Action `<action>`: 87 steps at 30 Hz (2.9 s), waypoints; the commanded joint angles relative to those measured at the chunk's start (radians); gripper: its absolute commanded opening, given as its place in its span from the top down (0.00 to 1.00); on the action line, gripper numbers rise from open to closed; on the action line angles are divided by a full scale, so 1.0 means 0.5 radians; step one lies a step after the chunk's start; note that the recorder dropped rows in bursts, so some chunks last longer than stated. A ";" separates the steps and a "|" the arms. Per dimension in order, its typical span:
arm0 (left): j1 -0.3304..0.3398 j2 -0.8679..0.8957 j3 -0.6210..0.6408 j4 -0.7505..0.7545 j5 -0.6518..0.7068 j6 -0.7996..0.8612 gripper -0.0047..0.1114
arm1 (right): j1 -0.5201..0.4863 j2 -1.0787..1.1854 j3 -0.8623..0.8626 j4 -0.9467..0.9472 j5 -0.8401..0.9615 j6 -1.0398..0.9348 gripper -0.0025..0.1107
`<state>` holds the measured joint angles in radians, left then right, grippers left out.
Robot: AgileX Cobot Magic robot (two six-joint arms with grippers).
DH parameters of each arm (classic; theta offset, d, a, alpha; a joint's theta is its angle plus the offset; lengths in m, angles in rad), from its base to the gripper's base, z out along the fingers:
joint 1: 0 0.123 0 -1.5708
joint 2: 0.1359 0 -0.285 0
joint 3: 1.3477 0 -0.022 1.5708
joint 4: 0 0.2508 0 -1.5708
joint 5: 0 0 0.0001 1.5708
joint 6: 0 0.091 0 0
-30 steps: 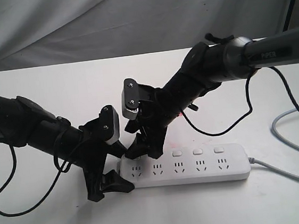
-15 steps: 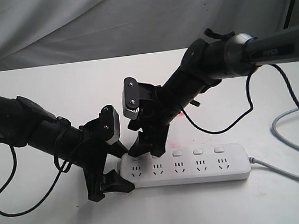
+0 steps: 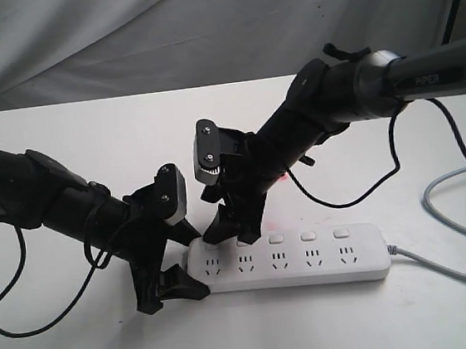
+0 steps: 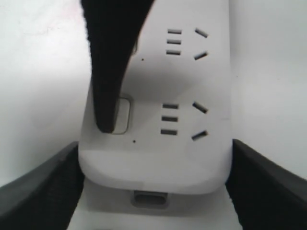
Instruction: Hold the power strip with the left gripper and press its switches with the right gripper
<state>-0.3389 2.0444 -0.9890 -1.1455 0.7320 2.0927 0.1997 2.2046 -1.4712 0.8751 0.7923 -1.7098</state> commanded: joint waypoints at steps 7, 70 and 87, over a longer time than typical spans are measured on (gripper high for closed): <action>-0.006 0.002 -0.012 -0.009 -0.052 0.002 0.96 | -0.003 -0.178 0.017 -0.003 0.015 0.051 0.40; -0.006 0.002 -0.012 -0.009 -0.052 0.002 0.96 | -0.098 -0.067 0.076 -0.377 0.094 0.272 0.40; -0.006 0.002 -0.012 -0.009 -0.052 0.002 0.96 | -0.098 0.029 0.157 -0.460 -0.007 0.130 0.40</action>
<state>-0.3389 2.0444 -0.9890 -1.1455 0.7300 2.0927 0.1509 2.1660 -1.4113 0.7269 0.8027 -1.6069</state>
